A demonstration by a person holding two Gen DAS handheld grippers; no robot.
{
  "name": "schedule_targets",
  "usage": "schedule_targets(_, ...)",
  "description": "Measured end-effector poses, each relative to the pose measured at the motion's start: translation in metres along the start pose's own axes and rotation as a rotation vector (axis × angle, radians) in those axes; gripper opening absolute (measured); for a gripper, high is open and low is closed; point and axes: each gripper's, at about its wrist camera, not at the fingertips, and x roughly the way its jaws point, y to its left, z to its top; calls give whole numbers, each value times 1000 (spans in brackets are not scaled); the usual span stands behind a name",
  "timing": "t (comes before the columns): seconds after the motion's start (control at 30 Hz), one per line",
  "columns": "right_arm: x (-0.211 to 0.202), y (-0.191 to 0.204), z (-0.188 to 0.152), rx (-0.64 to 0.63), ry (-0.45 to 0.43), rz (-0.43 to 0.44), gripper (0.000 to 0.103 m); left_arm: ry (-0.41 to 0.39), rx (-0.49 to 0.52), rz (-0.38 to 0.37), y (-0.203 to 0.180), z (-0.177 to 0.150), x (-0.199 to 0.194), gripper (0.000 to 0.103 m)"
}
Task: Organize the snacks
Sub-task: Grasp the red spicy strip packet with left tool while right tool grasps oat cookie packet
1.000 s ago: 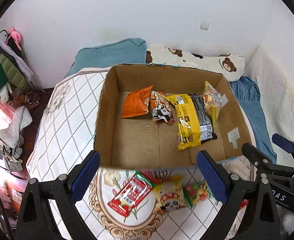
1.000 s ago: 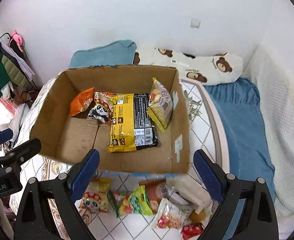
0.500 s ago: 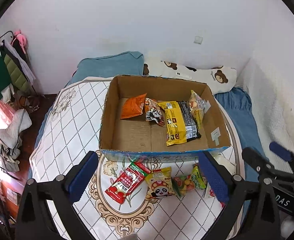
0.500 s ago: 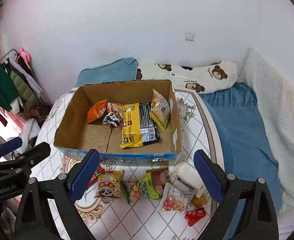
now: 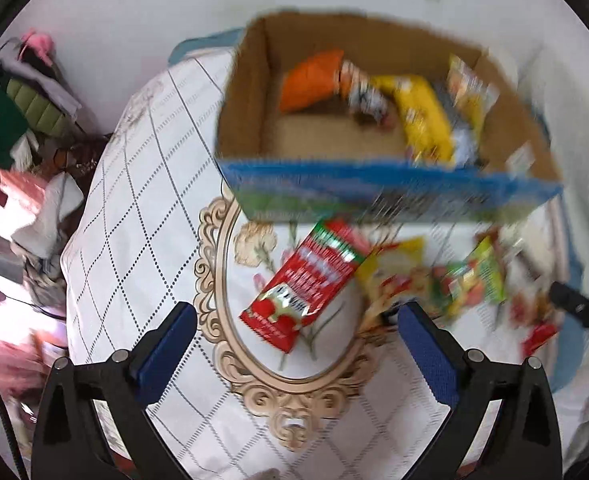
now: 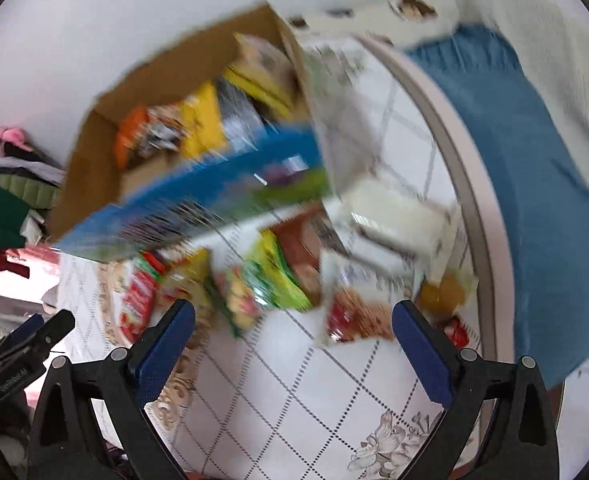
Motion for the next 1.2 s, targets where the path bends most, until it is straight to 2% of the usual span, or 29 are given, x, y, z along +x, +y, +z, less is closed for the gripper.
schedule_targets(0.07,16,-10,-4,23,22,-14,100,25,67,41,-5,1,17,103)
schedule_targets(0.2,36,-23,-7,50,39,-26,91,80,228,95,-19,9,53,102)
schedule_targets(0.33,51,-24,-8,50,51,-51,91,104,350,112,-31,14,71,102)
schedule_targets(0.47,68,-24,-7,44,71,-79,91,135,451,97,-44,14,85,101)
schedule_targets(0.57,78,-25,-6,52,75,-98,91,171,473,73,-49,12,94,81)
schedule_targets(0.63,85,-27,-3,55,73,-111,91,174,460,48,-48,11,95,60)
schedule_targets(0.7,90,-29,-2,67,91,-109,91,170,454,45,-46,9,93,52)
schedule_targets(0.8,88,-30,-3,97,132,-29,91,201,370,9,-35,7,92,51)
schedule_targets(0.87,83,-26,-5,87,145,28,91,242,259,-38,-20,3,91,51)
schedule_targets(0.97,73,-22,-6,41,134,63,91,309,114,-111,-1,-14,87,51)
schedule_targets(1.03,69,-19,-4,-29,122,24,91,335,35,-154,9,-24,83,51)
schedule_targets(1.1,71,-11,-1,-135,121,-51,91,339,-23,-176,17,-31,79,51)
schedule_targets(1.2,80,1,1,-303,150,-136,91,339,-55,-190,25,-39,77,53)
